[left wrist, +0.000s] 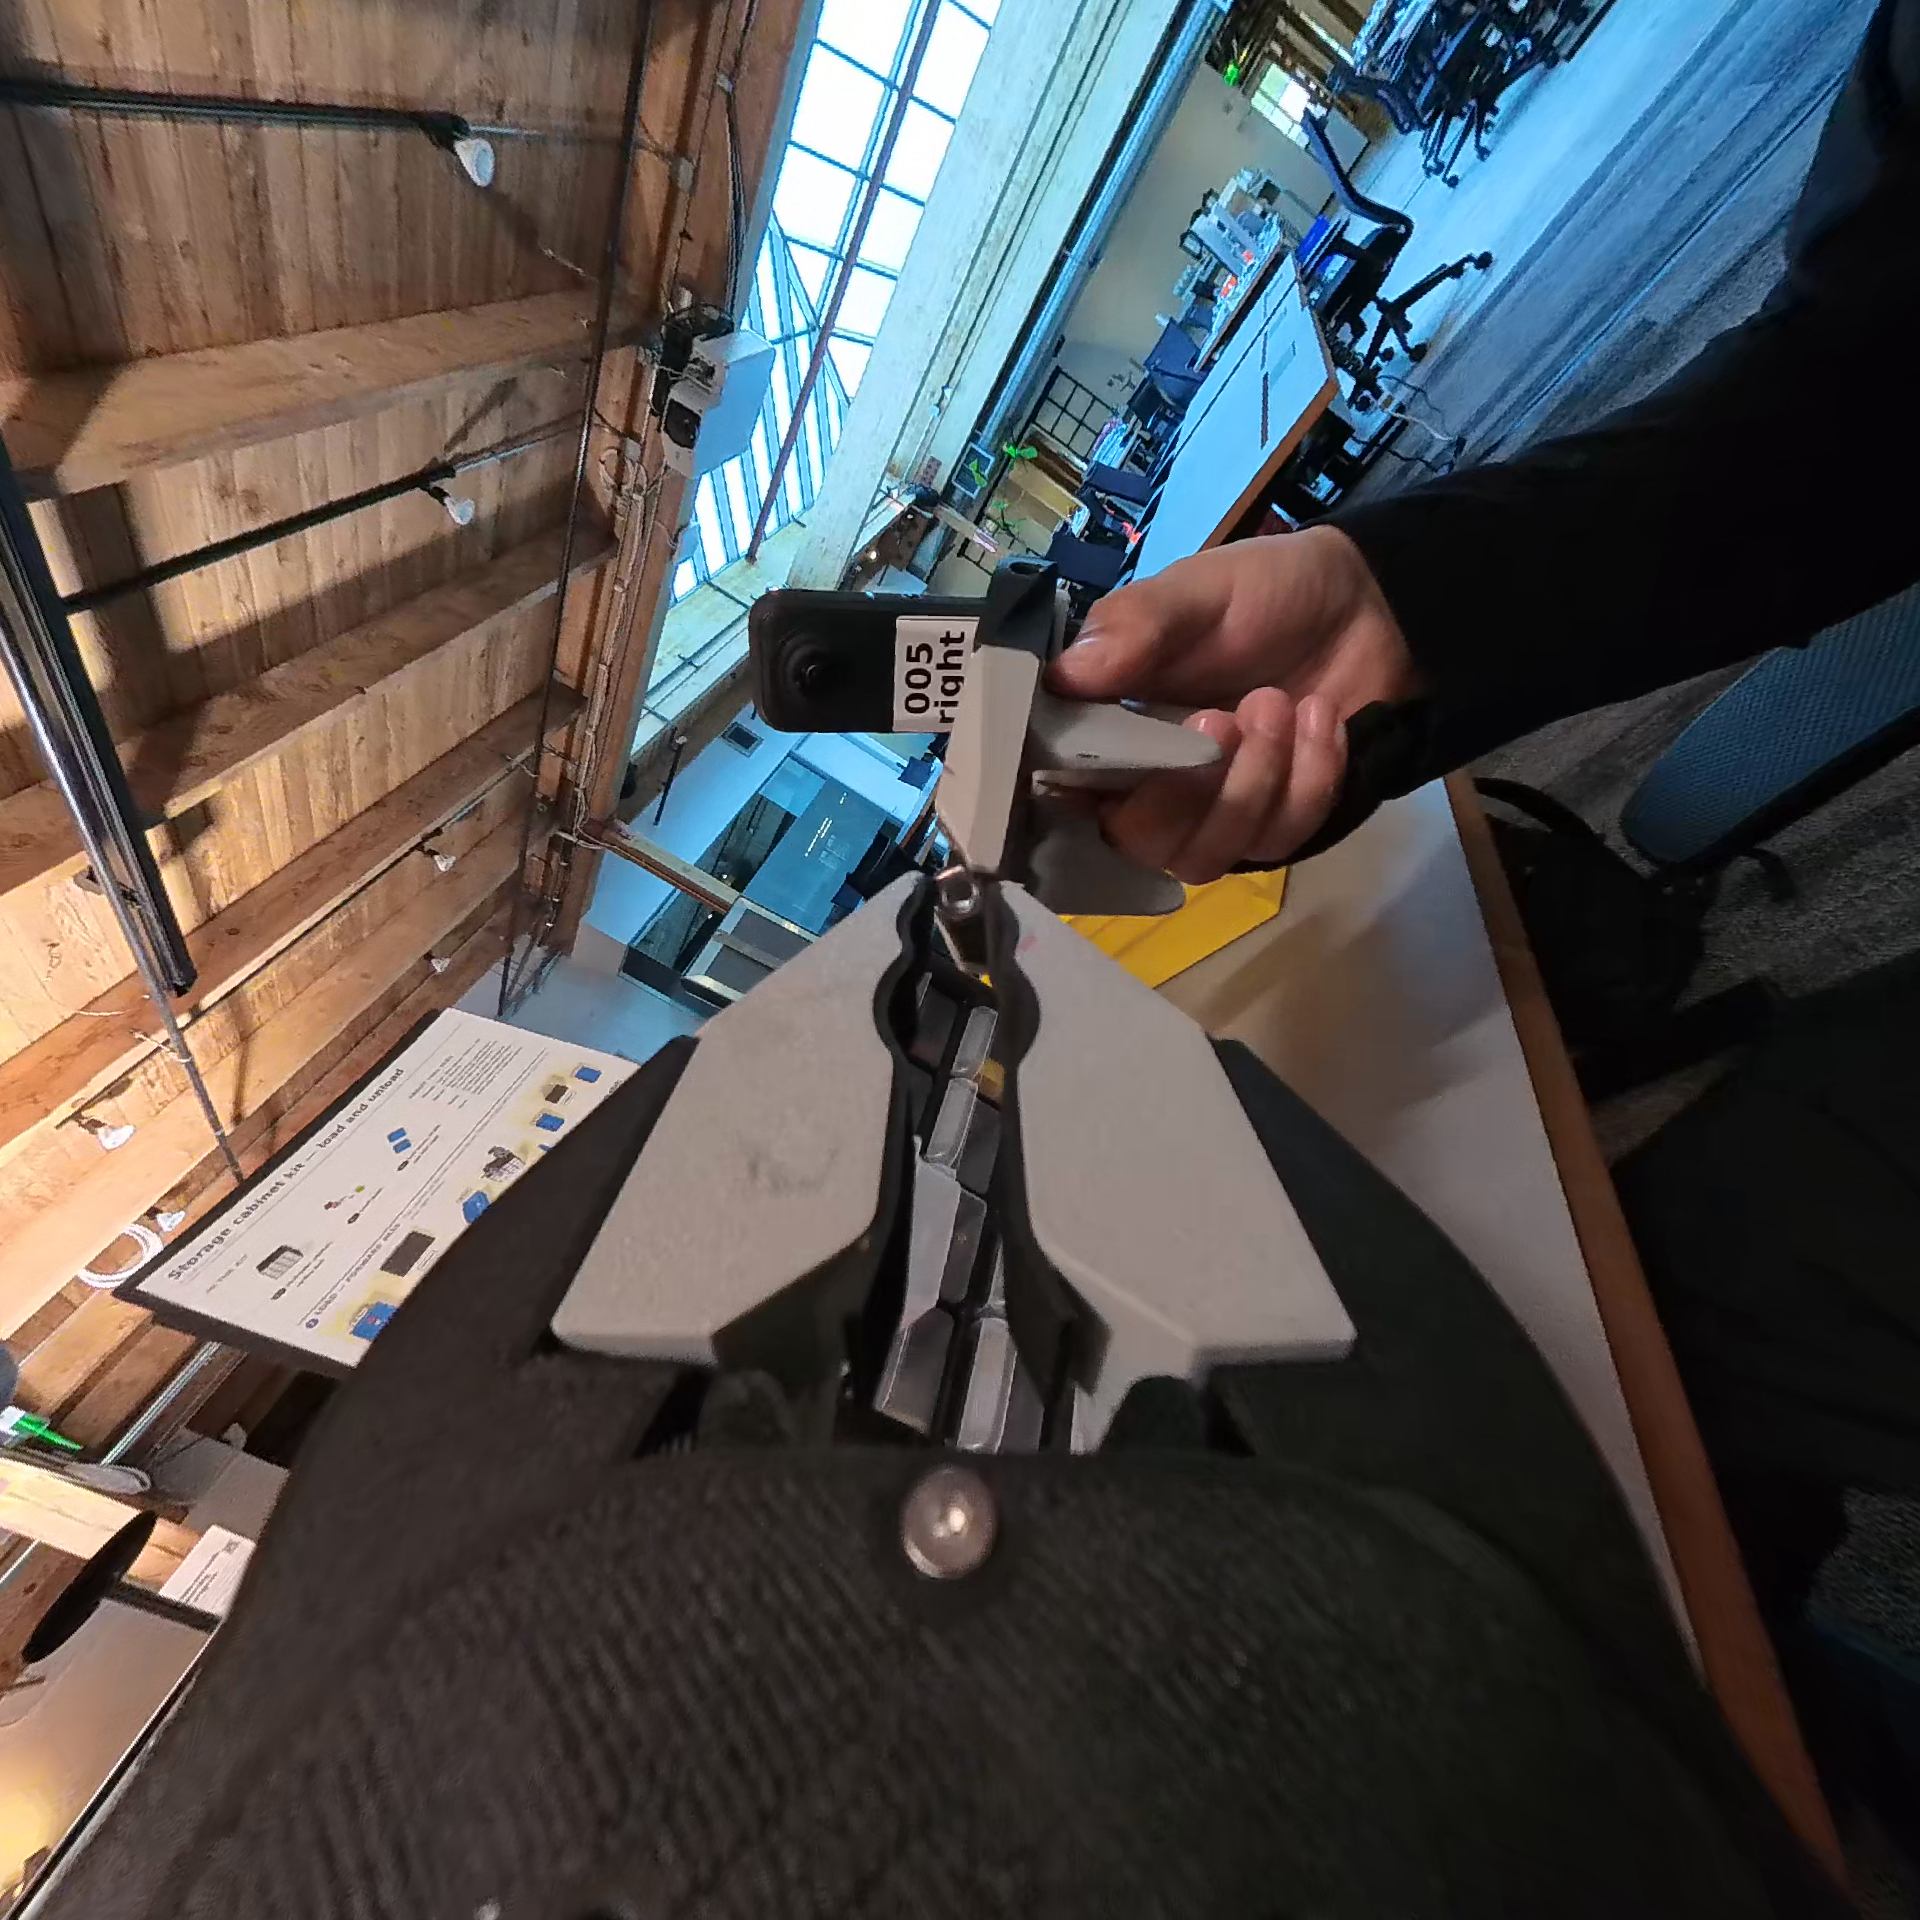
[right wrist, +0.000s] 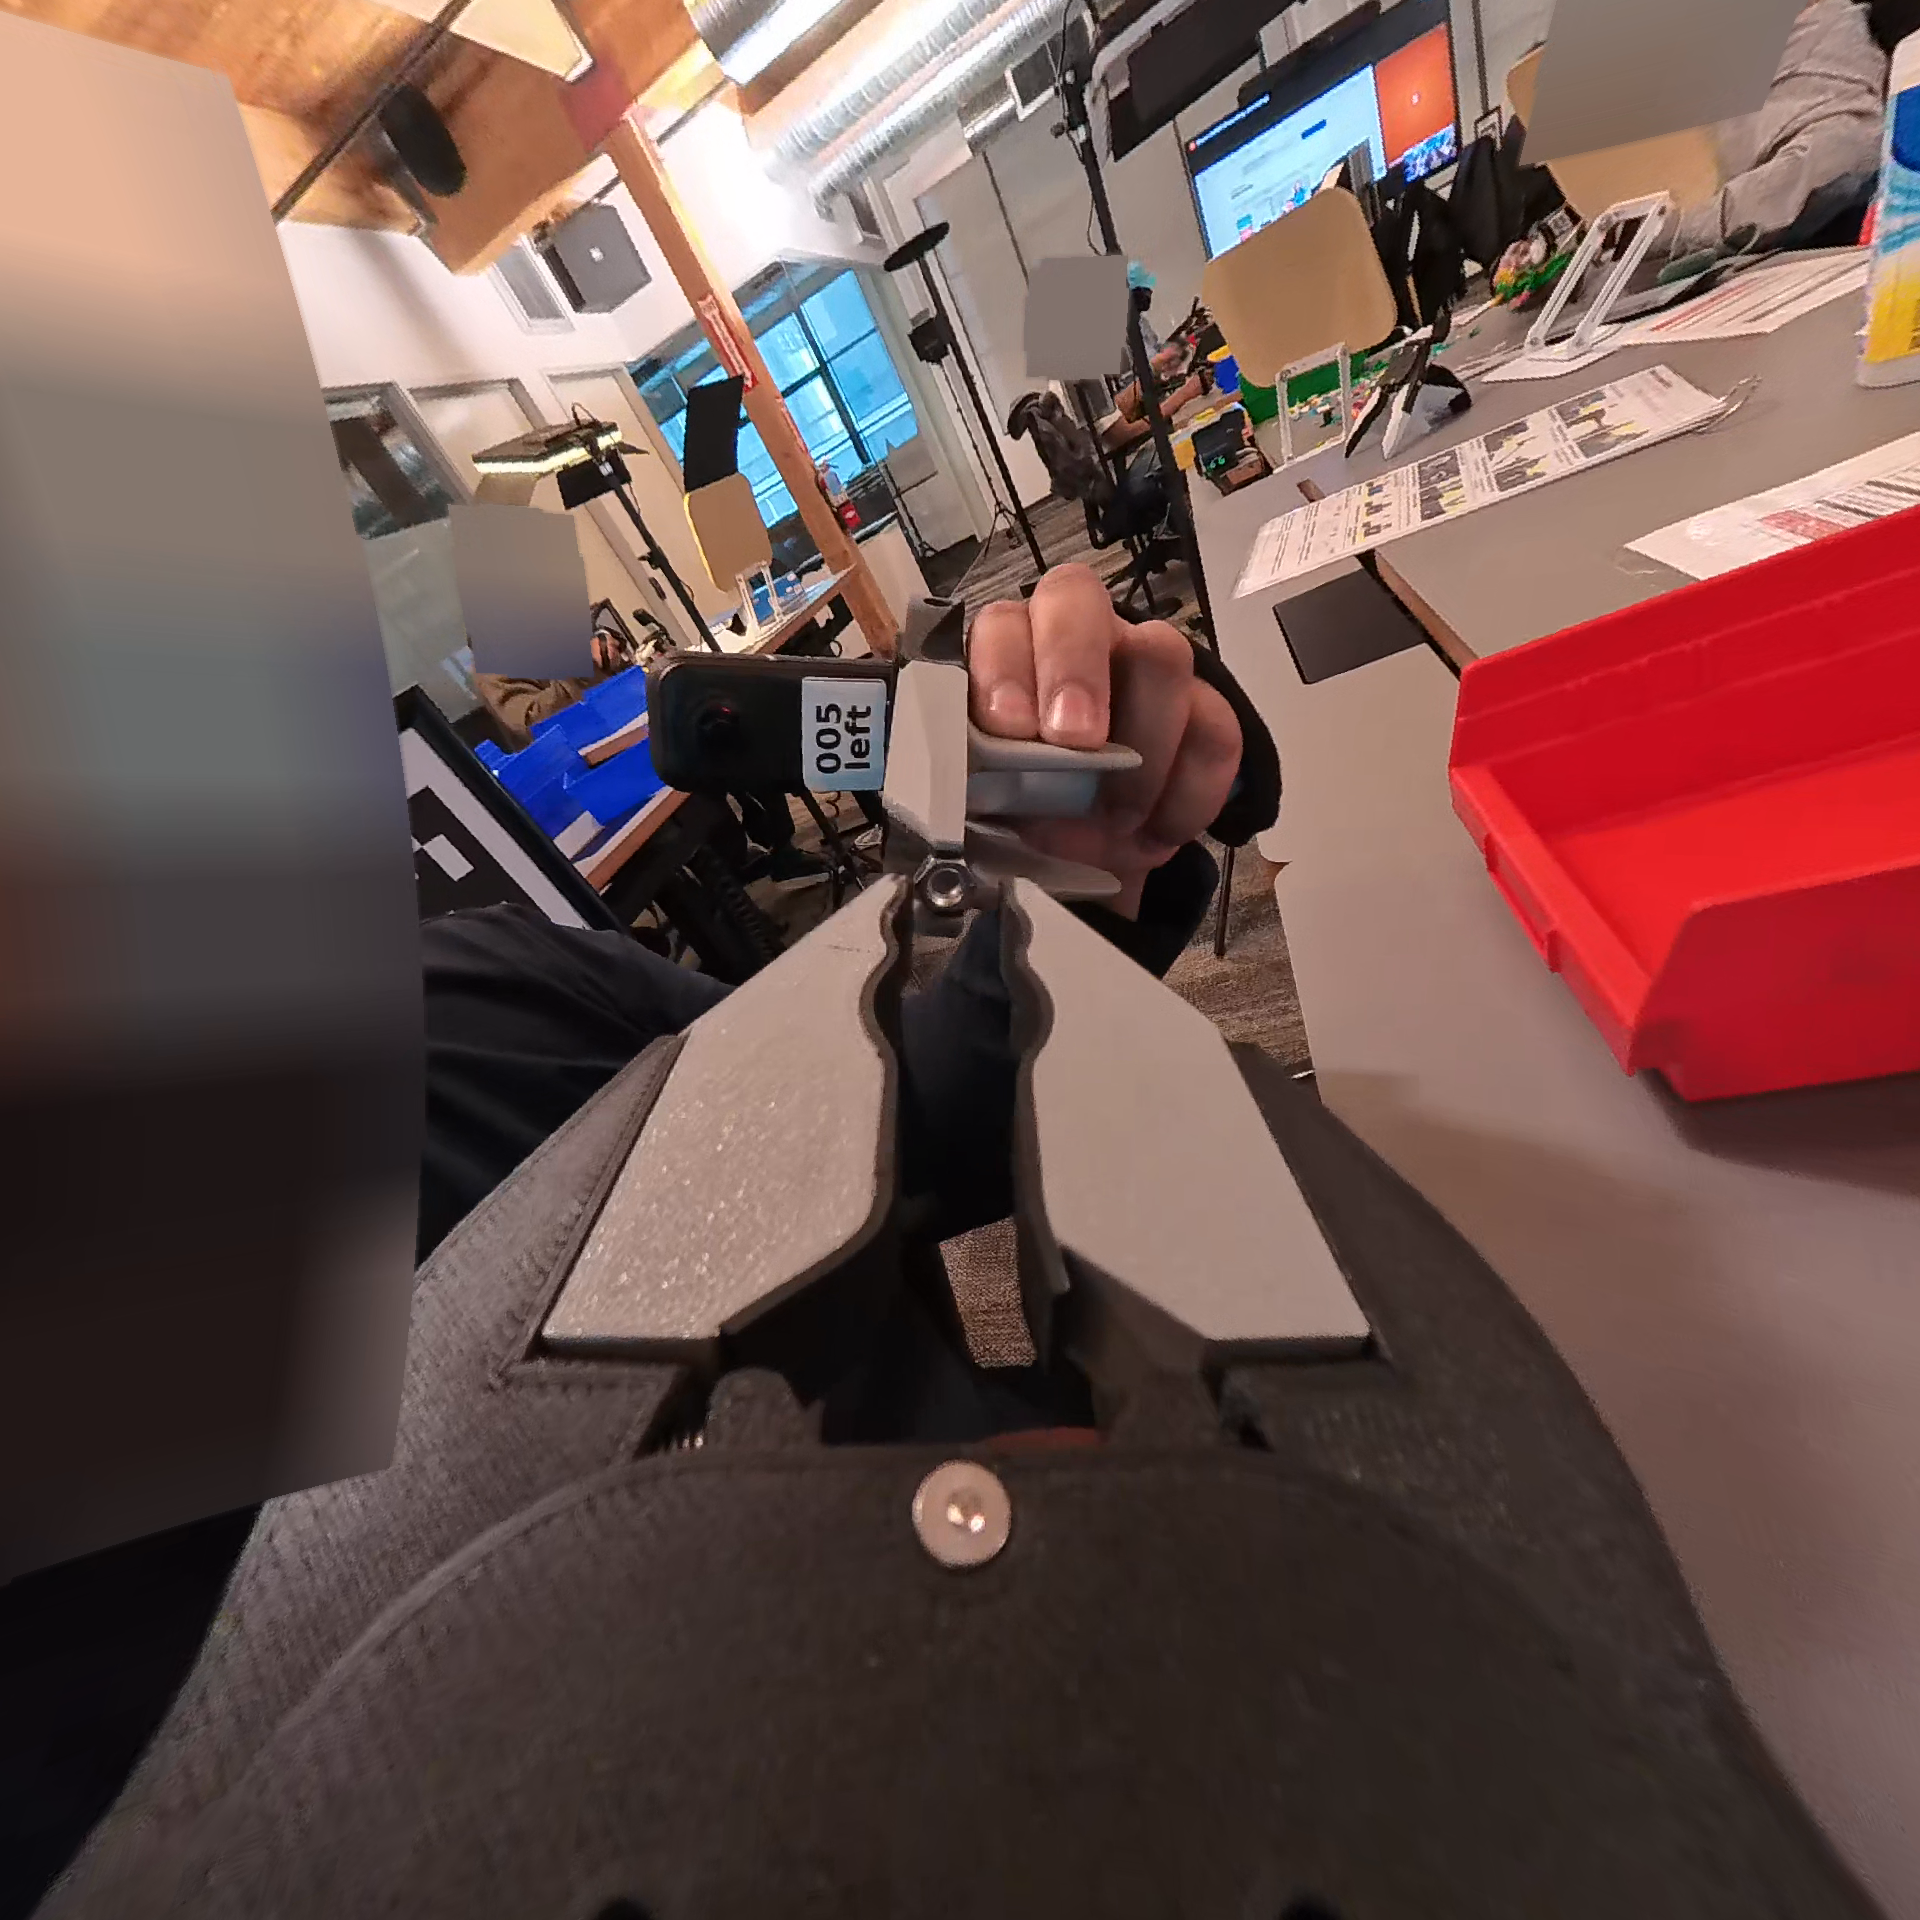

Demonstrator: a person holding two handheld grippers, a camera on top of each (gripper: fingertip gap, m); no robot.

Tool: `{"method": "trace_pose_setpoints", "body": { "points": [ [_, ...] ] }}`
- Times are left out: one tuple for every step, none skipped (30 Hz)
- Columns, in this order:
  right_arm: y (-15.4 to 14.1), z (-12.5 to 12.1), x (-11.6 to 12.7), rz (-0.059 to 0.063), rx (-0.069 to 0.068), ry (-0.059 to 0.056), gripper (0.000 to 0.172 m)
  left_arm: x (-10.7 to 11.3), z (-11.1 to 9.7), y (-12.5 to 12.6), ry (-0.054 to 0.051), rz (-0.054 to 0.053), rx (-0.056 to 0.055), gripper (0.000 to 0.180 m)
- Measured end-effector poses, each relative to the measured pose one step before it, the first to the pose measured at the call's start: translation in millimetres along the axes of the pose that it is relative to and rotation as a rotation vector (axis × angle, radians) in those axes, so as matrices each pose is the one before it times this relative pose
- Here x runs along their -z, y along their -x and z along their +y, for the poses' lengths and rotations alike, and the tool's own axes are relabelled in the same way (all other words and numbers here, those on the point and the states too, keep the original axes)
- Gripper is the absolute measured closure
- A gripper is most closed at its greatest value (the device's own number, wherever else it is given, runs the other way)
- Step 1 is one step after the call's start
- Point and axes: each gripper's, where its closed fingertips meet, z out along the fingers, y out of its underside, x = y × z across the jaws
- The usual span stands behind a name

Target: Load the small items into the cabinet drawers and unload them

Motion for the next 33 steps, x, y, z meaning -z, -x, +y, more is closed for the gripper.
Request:
{"method": "trace_pose_setpoints", "body": {
  "points": [
    [-0.44, -1.04, -0.29, -0.0003, 0.0018, -0.0046, 0.159, 0.63, 0.2, 0.72, 0.001, -0.0025, -0.0001, 0.173],
    [0.04, -1.37, -0.09, -0.0035, 0.0009, -0.006, 0.161, 0.55, 0.38, 0.63, 0.0018, -0.0032, -0.0023, 0.173],
    [0.55, -1.26, 0.02, -0.0067, -0.0014, -0.0057, 0.164, 0.56, 0.86, -0.19, 0.0042, 0.0021, -0.0019, 0.173],
    [-0.17, -1.13, -0.03, -0.0022, -0.0028, -0.0049, 0.164, 0.51, 0.75, -0.12, 0.0029, 0.0015, -0.001, 0.173],
    [-0.35, -0.42, -0.24, -0.0003, -0.0016, -0.002, 0.164, 0.48, 0.65, 0.08, 0.0006, 0.0003, 0.0009, 0.173],
    [-0.15, 0.13, -0.48, -0.0021, -0.0007, 0.0002, 0.164, 0.36, 0.09, 0.05, -0.001, 0.0013, 0.0032, 0.173],
    [0.13, -0.09, -0.45, -0.0033, -0.0023, -0.0006, 0.164, 0.25, -0.17, 0.1, -0.003, 0.0012, 0.0045, 0.173],
    [0.18, -0.42, -0.19, -0.0034, -0.0045, -0.0025, 0.164, 0.05, -0.21, 0.46, -0.0024, -0.0026, 0.0019, 0.173],
    [0.04, -0.53, -0.02, -0.0036, -0.0059, -0.003, 0.164, -0.16, -0.05, 0.51, -0.0006, -0.0041, -0.0007, 0.173],
    [-0.35, -0.74, 0.25, -0.0033, -0.0066, -0.0045, 0.164, -0.34, 0.29, 0.7, 0.0019, -0.006, -0.0007, 0.173],
    [-0.92, -0.58, 0.36, -0.0022, -0.0081, -0.0053, 0.164, -0.65, 0.86, 0.68, 0.0055, -0.006, -0.0027, 0.173],
    [-1.09, -0.41, 0.46, -0.0029, -0.0097, -0.0049, 0.164, -0.55, 1.35, 0.36, 0.0072, -0.0049, -0.0051, 0.173],
    [-1.08, -0.15, 0.35, -0.0049, -0.0118, -0.0045, 0.164, -0.56, 1.12, 0.02, 0.0059, -0.0029, -0.0045, 0.173],
    [-0.86, 0.2, 0.31, -0.0067, -0.0136, -0.0045, 0.164, -0.41, 0.93, -0.16, 0.0051, -0.0016, -0.003, 0.173],
    [-0.4, 0.12, 0.26, -0.0076, -0.0135, -0.0046, 0.163, -0.54, 0.61, -0.01, 0.0037, -0.0016, -0.0027, 0.173],
    [-0.09, 0.25, 0.43, -0.0072, -0.0102, -0.0035, 0.163, -0.44, 0.13, -0.55, 0.0021, 0.0014, -0.0012, 0.173],
    [0.1, 0.27, 0.33, -0.0049, -0.0048, -0.0022, 0.164, -0.25, 0.01, -0.22, 0.0015, 0.0007, -0.0009, 0.173],
    [0.21, 0.23, 0.34, -0.0011, 0.0002, -0.0009, 0.164, -0.27, 0.01, -0.36, 0.0008, 0.0004, -0.0007, 0.173],
    [-0.1, 0.09, 0.31, 0.004, 0.0048, 0.0, 0.164, -0.37, 0.18, -0.14, 0.0016, -0.0001, 0.0007, 0.173],
    [-0.13, 0.18, 0.17, 0.0071, 0.0096, 0.0023, 0.164, -0.26, 0.19, -0.13, 0.0006, -0.0007, 0.0018, 0.173],
    [-0.38, 0.09, 0.19, 0.0098, 0.0146, 0.0038, 0.164, -0.25, 0.11, -0.08, -0.0014, -0.0007, 0.0065, 0.173],
    [-0.81, -0.46, 0.17, 0.0134, 0.0155, 0.0014, 0.164, -0.26, 0.76, 0.4, 0.0015, -0.0046, 0.0075, 0.173],
    [-0.96, -0.82, 0.04, 0.0132, 0.012, -0.0011, 0.165, -0.25, 0.93, 1.07, 0.0029, -0.0105, 0.0009, 0.173],
    [-0.52, -1.09, -0.14, 0.0083, 0.0072, -0.0024, 0.164, -0.27, 0.56, 1.21, 0.0009, -0.0147, -0.0004, 0.173],
    [-0.03, -1.13, -0.18, 0.0022, 0.003, -0.0026, 0.165, -0.06, -0.18, 1.22, -0.0015, -0.014, -0.001, 0.173],
    [0.11, -1.62, 0.16, -0.0001, 0.0016, -0.0049, 0.165, 0.26, -0.31, 1.48, -0.0023, -0.0133, -0.0018, 0.173],
    [-0.89, -2.4, 0.67, 0.0051, 0.0027, -0.0085, 0.165, 0.78, 0.16, 2.34, -0.0005, -0.0153, -0.0001, 0.174],
    [-2.43, -2.38, 1.34, 0.0127, 0.006, -0.0047, 0.165, 1.77, 1.56, 4.34, 0.0068, -0.0238, -0.0027, 0.18],
    [-3.61, -2.47, 2.12, 0.0174, 0.0095, 0.0015, 0.165, 3.08, 2.35, 5.71, 0.012, -0.0267, -0.0087, 0.177],
    [-5.24, -4.05, 3.26, 0.0242, 0.0124, 0.001, 0.164, 4.21, 1.66, 6.53, 0.0098, -0.0246, 0.0001, 0.176],
    [-7.68, -6.67, 4.46, 0.0355, 0.0164, -0.0029, 0.164, 5.35, 0.27, 5.82, 0.0021, -0.0127, 0.0115, 0.175],
    [-10.73, -9.22, 5.23, 0.0505, 0.0244, -0.0052, 0.164, 6.03, -0.9, 6.47, -0.006, -0.0149, 0.0119, 0.176],
    [-14.25, -9.81, 4.77, 0.0669, 0.0358, 0.0012, 0.165, 6.14, -0.94, 9.01, -0.0046, -0.0297, 0.0088, 0.18]
  ]
}}
